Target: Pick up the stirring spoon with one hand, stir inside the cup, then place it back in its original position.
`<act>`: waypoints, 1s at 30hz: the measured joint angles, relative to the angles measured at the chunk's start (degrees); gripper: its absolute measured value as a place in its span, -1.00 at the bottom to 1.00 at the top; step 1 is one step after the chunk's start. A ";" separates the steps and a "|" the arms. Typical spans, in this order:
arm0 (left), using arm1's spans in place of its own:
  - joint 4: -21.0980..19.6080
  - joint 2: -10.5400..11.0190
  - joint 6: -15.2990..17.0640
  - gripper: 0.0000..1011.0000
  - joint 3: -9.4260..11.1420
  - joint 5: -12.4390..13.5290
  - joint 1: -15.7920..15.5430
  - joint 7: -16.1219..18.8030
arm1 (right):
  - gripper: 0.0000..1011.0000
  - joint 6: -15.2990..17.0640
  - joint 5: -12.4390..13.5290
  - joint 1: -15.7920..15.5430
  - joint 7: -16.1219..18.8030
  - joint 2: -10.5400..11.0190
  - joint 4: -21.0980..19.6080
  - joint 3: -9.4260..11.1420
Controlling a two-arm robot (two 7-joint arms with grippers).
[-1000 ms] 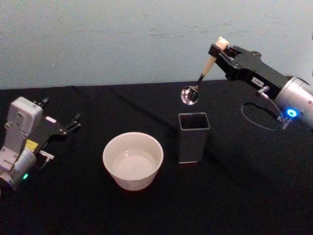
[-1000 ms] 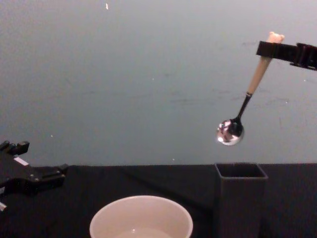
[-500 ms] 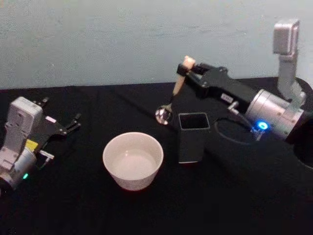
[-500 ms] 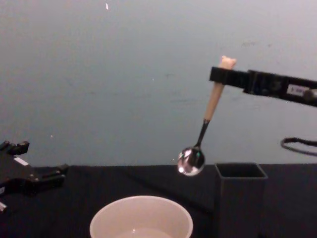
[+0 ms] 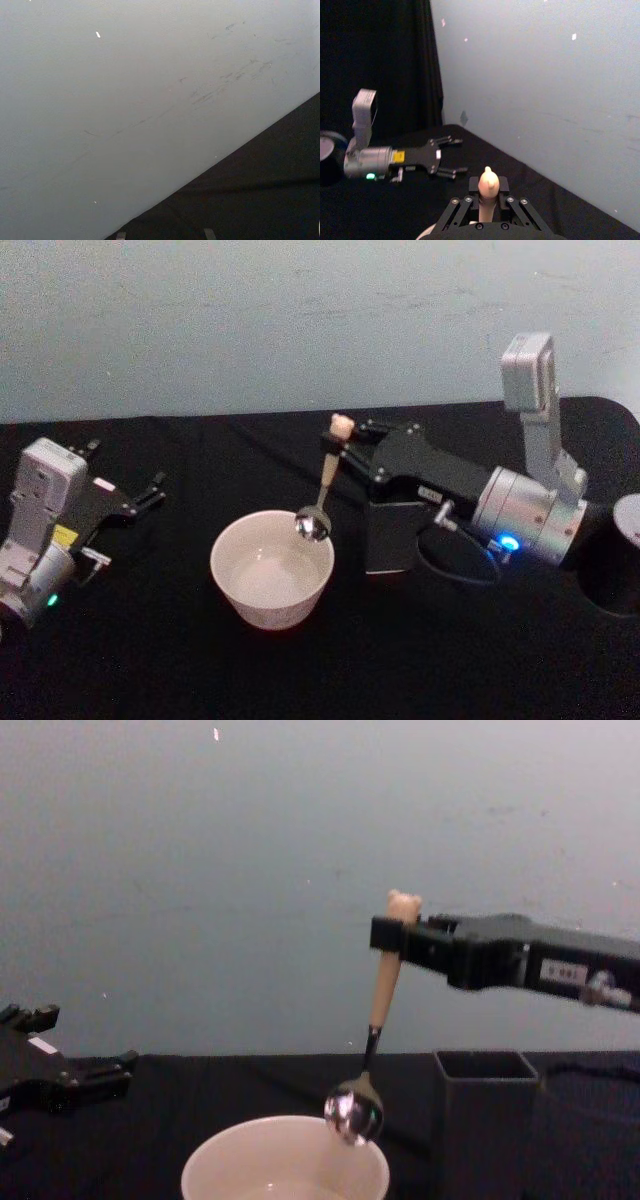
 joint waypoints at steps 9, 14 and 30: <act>-0.01 0.00 0.00 0.98 0.00 0.00 0.00 0.00 | -0.58 -2.50 -4.61 -0.89 1.78 -0.11 1.15 -1.77; 0.00 0.00 0.00 0.98 0.00 0.00 0.00 0.00 | -0.58 -3.03 -6.51 -1.40 2.75 -0.44 1.73 -2.57; 0.00 0.00 0.00 0.98 0.00 0.00 0.00 0.00 | -0.58 -0.76 -8.63 -1.77 4.02 -2.88 2.06 -5.19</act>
